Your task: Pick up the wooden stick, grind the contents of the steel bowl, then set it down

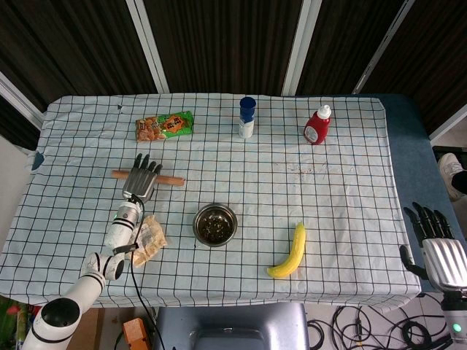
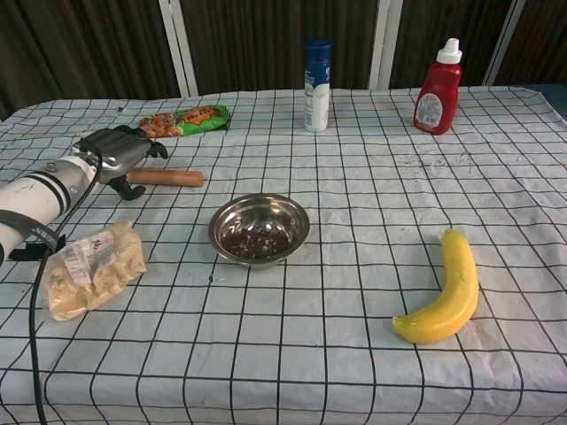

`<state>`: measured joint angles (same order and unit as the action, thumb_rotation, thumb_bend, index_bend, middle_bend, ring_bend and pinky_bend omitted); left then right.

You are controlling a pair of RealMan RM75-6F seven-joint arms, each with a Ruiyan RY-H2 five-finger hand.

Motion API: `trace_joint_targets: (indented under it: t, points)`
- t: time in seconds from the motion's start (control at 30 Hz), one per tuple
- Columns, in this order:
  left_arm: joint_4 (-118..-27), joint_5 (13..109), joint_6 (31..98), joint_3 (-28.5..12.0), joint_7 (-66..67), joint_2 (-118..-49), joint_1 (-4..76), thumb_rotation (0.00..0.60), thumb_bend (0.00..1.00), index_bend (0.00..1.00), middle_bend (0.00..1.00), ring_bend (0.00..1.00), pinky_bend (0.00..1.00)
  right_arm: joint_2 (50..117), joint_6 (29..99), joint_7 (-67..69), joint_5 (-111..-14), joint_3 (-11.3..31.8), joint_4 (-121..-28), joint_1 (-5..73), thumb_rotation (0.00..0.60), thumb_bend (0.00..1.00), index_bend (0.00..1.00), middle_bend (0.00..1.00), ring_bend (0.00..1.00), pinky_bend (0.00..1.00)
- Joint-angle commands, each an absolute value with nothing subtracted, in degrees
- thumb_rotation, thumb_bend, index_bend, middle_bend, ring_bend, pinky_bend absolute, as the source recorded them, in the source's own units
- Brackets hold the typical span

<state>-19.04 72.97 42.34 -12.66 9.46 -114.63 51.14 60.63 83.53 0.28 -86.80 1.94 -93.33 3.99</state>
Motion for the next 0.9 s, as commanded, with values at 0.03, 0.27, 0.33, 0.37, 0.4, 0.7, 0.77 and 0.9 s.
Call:
trace_joint_targets:
  t: [0.03, 0.27, 0.33, 0.37, 0.4, 0.7, 0.77, 0.9]
  points:
    - [-18.7, 73.0, 42.3, -12.6, 9.2, -114.7, 51.3, 0.600, 0.41, 0.22, 0.21, 0.00, 0.00, 60.6, 83.4, 0.4, -86.9, 1.9, -93.3, 4.0, 0.600, 0.45, 0.00, 0.00, 0.00, 0.00]
    - [-16.9, 73.7, 42.1, -12.0, 8.7, -115.2, 51.7, 0.600, 0.41, 0.30, 0.28, 0.03, 0.00, 60.7, 83.0, 0.1, -87.2, 1.8, -93.5, 4.3, 0.600, 0.45, 0.00, 0.00, 0.00, 0.00]
    - [-16.6, 73.9, 42.3, -11.8, 8.8, -115.6, 51.6, 0.600, 0.41, 0.31, 0.30, 0.05, 0.00, 60.7, 82.7, -0.1, -87.2, 1.7, -93.6, 4.4, 0.600, 0.45, 0.00, 0.00, 0.00, 0.00]
    - [-16.3, 74.0, 42.4, -11.7, 9.0, -115.8, 51.5, 0.600, 0.41, 0.32, 0.31, 0.07, 0.00, 60.7, 82.5, -0.2, -87.2, 1.7, -93.7, 4.5, 0.600, 0.45, 0.00, 0.00, 0.00, 0.00]
    - [-15.9, 74.1, 42.2, -11.6, 9.1, -116.0, 51.6, 0.600, 0.41, 0.33, 0.32, 0.08, 0.00, 60.7, 82.4, -0.3, -87.0, 1.7, -93.7, 4.5, 0.600, 0.45, 0.00, 0.00, 0.00, 0.00]
    - [-12.4, 75.5, 41.8, -10.1, 10.2, -117.9, 51.8, 0.600, 0.40, 0.38, 0.36, 0.12, 0.00, 60.3, 82.5, 0.0, -86.2, 1.9, -93.8, 4.2, 0.600, 0.45, 0.00, 0.00, 0.00, 0.00]
    - [-11.8, 76.0, 41.8, -9.8, 10.1, -118.2, 52.1, 0.600, 0.40, 0.40, 0.39, 0.13, 0.00, 60.3, 82.5, 0.0, -86.2, 2.0, -93.9, 4.2, 0.600, 0.45, 0.00, 0.00, 0.00, 0.00]
    - [-10.7, 76.9, 41.6, -9.1, 9.5, -118.8, 52.4, 0.600, 0.40, 0.45, 0.43, 0.16, 0.00, 60.2, 82.3, 0.1, -86.0, 2.0, -93.9, 4.3, 0.600, 0.45, 0.00, 0.00, 0.00, 0.00]
